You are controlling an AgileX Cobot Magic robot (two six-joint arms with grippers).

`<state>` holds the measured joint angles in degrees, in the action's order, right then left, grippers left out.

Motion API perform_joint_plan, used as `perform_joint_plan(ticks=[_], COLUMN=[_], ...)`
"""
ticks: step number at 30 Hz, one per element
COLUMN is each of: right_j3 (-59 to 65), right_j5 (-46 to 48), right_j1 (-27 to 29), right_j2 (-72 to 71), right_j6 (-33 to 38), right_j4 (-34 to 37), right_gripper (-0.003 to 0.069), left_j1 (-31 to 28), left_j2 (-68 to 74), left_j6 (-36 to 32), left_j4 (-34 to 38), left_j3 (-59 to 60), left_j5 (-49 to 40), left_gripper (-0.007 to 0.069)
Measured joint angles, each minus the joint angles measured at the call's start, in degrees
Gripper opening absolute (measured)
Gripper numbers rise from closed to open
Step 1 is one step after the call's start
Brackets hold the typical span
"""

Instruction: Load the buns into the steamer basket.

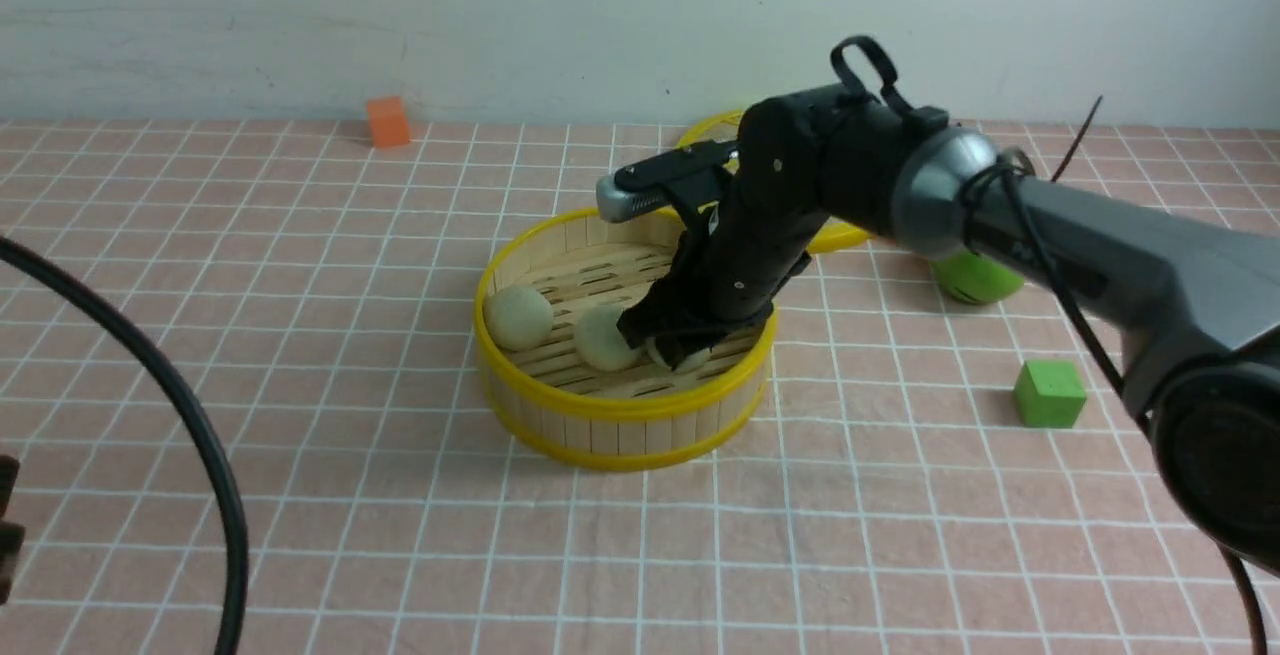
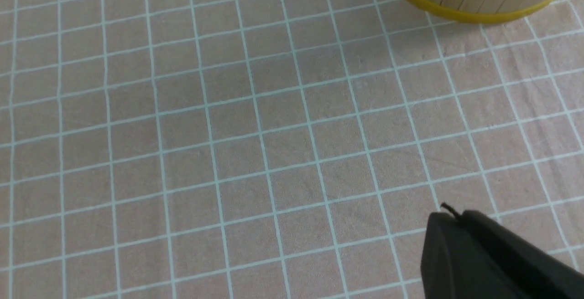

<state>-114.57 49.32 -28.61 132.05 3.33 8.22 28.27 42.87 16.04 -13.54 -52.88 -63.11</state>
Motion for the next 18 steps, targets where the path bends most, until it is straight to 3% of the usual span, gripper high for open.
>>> perform_joint_plan(ticks=[4,8,13,18], right_j3=[0.0,0.0,0.0,0.0], right_j5=[-0.3,1.3,4.7,10.6], right_j1=[0.1,0.2,0.3,0.3], right_j2=[-0.4,-3.3,-11.1,-22.1], right_j6=[-1.3,-1.4,-1.4,-0.5], right_j4=[-0.1,-1.5,-2.4,-2.8], right_gripper=[0.0529,0.0610,0.0590,0.0457], left_j1=[0.0,0.0,0.0,0.0], left_j2=[-0.1,-0.5,-3.0,-12.4], left_j6=[0.5,2.3,3.0,3.3], left_j4=[0.2,1.0,2.5,5.2], left_j3=[3.0,5.0,8.6,15.0], left_j5=[0.0,1.6,4.9,9.8], left_gripper=[0.0000,0.0004,0.0006,0.0015])
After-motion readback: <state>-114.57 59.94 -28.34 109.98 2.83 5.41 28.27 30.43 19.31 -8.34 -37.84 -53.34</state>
